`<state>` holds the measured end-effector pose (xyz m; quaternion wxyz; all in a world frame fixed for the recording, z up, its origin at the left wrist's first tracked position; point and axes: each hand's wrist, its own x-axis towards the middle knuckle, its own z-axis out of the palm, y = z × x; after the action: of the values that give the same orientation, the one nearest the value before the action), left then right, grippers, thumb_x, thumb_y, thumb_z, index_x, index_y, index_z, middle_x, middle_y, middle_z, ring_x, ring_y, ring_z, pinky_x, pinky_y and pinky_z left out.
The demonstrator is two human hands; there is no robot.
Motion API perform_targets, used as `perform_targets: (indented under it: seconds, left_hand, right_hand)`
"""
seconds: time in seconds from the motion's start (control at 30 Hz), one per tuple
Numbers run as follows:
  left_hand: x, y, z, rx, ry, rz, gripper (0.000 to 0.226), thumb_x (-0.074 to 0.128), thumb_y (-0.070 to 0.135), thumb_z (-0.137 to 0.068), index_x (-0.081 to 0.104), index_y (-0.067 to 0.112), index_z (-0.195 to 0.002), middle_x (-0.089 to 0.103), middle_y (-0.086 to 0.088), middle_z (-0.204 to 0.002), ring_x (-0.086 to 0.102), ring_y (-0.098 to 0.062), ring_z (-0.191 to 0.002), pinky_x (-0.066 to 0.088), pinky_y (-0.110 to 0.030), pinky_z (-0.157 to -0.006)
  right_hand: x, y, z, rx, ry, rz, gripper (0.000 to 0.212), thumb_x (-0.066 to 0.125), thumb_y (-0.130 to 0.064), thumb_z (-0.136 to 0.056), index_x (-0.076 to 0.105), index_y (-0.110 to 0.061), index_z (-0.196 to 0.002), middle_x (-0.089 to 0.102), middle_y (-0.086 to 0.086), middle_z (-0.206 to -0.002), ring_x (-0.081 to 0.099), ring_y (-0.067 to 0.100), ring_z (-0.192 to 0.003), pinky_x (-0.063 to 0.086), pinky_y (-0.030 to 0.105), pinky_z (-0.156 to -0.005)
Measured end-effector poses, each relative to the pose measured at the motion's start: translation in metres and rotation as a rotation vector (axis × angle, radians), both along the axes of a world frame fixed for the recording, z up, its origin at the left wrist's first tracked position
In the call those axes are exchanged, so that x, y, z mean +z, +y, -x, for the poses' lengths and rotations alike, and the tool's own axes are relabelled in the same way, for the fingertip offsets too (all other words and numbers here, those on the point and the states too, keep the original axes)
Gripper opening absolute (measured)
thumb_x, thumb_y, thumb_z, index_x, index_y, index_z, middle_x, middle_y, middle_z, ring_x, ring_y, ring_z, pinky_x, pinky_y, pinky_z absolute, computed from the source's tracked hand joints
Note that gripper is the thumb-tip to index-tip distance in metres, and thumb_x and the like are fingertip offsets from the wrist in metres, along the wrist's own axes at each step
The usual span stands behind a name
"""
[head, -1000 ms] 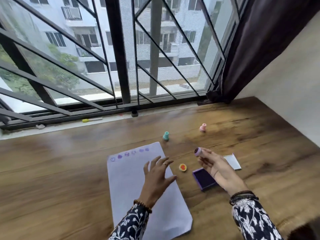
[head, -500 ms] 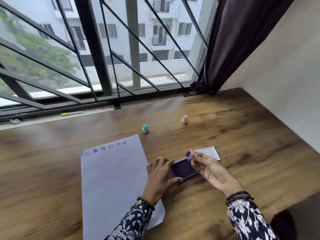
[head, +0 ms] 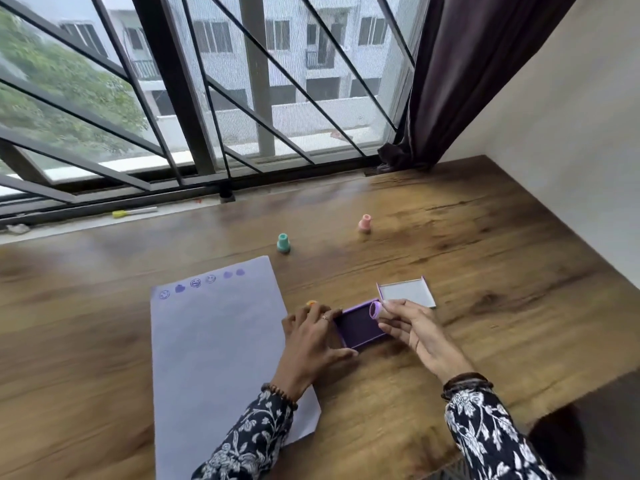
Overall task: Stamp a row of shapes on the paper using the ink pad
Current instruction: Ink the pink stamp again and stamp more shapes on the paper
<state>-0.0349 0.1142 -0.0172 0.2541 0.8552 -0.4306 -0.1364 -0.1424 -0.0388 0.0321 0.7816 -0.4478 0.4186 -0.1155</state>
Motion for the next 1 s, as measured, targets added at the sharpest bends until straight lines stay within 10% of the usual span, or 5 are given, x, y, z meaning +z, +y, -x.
perform_targets:
  seconds: [0.43, 0.67, 1.0]
  left_hand:
    - [-0.003, 0.0, 0.001, -0.008, -0.009, 0.024, 0.073, 0.064, 0.057, -0.07, 0.04, 0.027, -0.132, 0.046, 0.004, -0.126, 0.031, -0.017, -0.12, 0.015, -0.025, -0.086]
    - [-0.001, -0.001, 0.004, 0.026, -0.053, -0.017, 0.072, 0.062, 0.06, -0.069, 0.041, 0.032, -0.131, 0.046, 0.01, -0.127, 0.03, -0.014, -0.123, 0.01, -0.027, -0.087]
    - [-0.001, -0.001, 0.004, 0.02, -0.054, -0.011, 0.071, 0.062, 0.06, -0.07, 0.041, 0.03, -0.131, 0.047, 0.009, -0.125, 0.03, -0.014, -0.123, 0.008, -0.026, -0.084]
  right_hand:
    - [-0.011, -0.001, 0.004, 0.057, 0.184, 0.426, 0.012, 0.075, -0.004, -0.071, 0.067, -0.013, -0.073, 0.065, 0.007, -0.071, 0.061, 0.009, -0.063, 0.052, 0.013, -0.053]
    - [-0.003, 0.008, -0.001, 0.194, 0.481, 0.898, 0.002, 0.07, -0.016, -0.067, 0.068, -0.015, -0.067, 0.07, 0.005, -0.061, 0.069, 0.024, -0.065, 0.057, 0.043, -0.069]
    - [0.024, 0.023, -0.004, 0.38, 0.623, 1.094, 0.015, 0.063, -0.011, -0.071, 0.072, -0.008, -0.084, 0.07, 0.015, -0.089, 0.063, 0.031, -0.086, 0.048, 0.033, -0.069]
